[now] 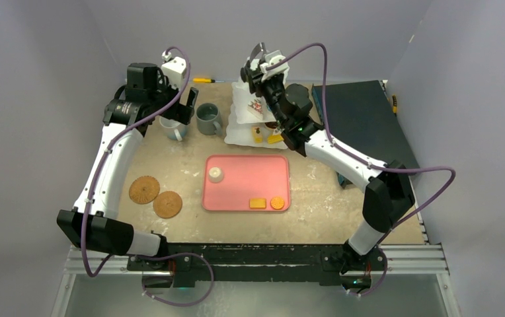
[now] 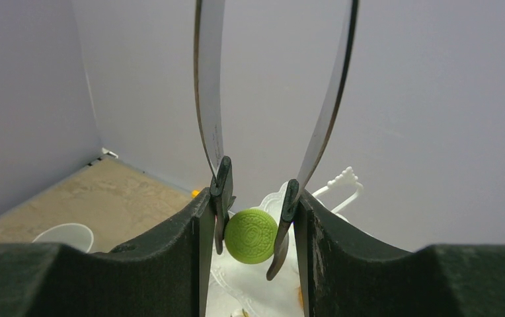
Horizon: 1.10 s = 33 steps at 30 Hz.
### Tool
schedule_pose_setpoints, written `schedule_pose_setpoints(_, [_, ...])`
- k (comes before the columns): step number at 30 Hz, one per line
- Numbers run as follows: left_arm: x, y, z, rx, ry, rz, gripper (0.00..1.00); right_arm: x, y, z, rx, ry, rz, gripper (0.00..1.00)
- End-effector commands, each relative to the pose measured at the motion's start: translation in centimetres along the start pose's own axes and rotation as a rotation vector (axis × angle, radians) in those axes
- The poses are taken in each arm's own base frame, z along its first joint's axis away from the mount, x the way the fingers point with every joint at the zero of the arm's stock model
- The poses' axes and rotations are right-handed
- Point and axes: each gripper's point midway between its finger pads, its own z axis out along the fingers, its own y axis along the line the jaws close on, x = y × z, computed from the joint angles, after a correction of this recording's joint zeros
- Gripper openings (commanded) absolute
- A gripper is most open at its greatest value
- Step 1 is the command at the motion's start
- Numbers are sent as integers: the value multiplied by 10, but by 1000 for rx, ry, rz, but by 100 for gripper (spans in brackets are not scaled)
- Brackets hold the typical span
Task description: Serve the afternoon tea
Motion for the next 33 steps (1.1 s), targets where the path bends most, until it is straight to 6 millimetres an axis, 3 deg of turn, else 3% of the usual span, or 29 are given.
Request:
schedule_pose_setpoints(1, [-17,7,-10,-23,-58,13,95,-26,-8,1,21,-87,20,46])
schedule_pose_setpoints(8, [-17,8,-11,-26,-58,14,95,-19,-7,-2,15,-70,16,55])
schedule_pose_setpoints(14, [-17,8,-12,-30,-59,17,96,-19,-7,-3,12,-71,19,56])
schedule_pose_setpoints(21, [-16,8,-13,-30,-57,20,96,-41,-10,-13,2,-111,25,55])
schedule_pose_setpoints(23, [-17,9,-13,-32,-62,20,96,-57,-15,-19,11,-141,27,55])
schedule_pose_setpoints(27, [-18,9,-13,-31,-64,20,95,-69,-9,-38,-52,-149,45,55])
schedule_pose_setpoints(33, [-17,8,-12,-28,-62,18,95,-58,8,-71,-177,-98,55,55])
